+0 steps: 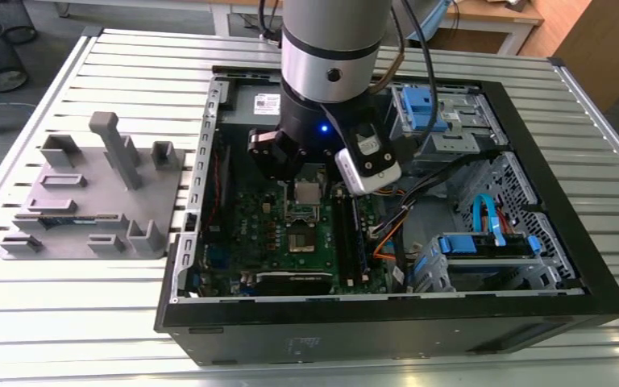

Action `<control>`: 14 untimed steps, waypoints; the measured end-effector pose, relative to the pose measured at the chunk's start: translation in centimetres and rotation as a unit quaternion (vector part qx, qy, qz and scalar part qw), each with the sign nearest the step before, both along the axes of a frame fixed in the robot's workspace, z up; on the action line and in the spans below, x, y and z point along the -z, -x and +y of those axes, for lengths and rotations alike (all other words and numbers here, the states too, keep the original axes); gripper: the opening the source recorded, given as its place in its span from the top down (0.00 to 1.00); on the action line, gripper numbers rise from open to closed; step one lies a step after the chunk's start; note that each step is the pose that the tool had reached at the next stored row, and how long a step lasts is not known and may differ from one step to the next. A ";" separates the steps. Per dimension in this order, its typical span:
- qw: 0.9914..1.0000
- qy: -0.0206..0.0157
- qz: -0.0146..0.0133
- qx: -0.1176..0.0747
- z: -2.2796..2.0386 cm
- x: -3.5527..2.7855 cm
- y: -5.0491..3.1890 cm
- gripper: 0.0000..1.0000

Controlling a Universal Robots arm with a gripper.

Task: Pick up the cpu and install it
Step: 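Place the cpu into insertion slot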

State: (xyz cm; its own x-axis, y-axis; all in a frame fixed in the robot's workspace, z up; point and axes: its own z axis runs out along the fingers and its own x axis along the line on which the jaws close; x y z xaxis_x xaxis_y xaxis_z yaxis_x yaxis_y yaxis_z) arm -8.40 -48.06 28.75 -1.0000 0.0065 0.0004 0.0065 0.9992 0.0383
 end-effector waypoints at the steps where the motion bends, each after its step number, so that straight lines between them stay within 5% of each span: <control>1: 1.000 0.000 0.000 0.000 0.00 0.05 0.00 0.53; 14: 1.000 0.001 0.000 0.000 0.00 0.98 0.04 0.53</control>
State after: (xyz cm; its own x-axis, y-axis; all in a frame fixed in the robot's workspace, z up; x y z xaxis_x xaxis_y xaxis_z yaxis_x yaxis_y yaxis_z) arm -8.44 -48.06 27.77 -1.0000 0.0065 0.0004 0.0065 0.9994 0.0354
